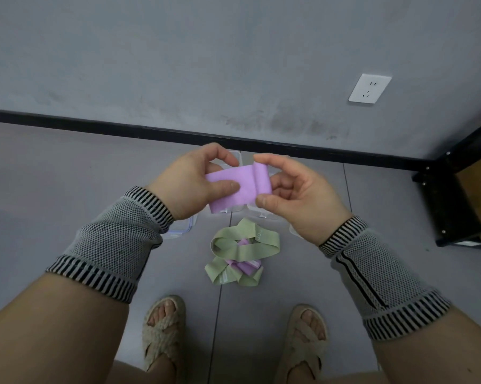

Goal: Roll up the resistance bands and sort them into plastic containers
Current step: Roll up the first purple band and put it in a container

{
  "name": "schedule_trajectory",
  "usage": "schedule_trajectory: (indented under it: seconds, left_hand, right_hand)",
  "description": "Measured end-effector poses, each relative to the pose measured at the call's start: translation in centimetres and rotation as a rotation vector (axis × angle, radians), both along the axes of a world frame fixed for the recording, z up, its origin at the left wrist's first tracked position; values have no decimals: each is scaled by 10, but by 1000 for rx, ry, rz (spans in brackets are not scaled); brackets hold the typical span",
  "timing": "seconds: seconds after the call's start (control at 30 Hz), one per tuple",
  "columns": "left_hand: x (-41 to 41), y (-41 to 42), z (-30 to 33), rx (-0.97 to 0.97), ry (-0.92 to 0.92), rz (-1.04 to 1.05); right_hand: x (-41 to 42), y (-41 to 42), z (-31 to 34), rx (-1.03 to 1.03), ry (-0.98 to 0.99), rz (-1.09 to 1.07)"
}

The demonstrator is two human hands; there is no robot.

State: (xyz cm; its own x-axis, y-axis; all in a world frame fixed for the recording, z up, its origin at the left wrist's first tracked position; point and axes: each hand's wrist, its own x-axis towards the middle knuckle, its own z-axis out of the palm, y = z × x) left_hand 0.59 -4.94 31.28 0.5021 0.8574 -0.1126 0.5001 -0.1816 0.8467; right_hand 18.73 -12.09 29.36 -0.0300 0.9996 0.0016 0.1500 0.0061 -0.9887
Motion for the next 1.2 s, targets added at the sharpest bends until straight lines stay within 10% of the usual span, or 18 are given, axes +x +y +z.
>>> schedule_trajectory:
  seconds: [0.83,1.2]
  left_hand:
    - [31,-16,-3,137,-118,233]
    - [22,-9,-7,-144,-390,290]
  right_hand:
    - [-15,3,-5,157,-437,-203]
    - [-9,2,-5,129,-245,-132]
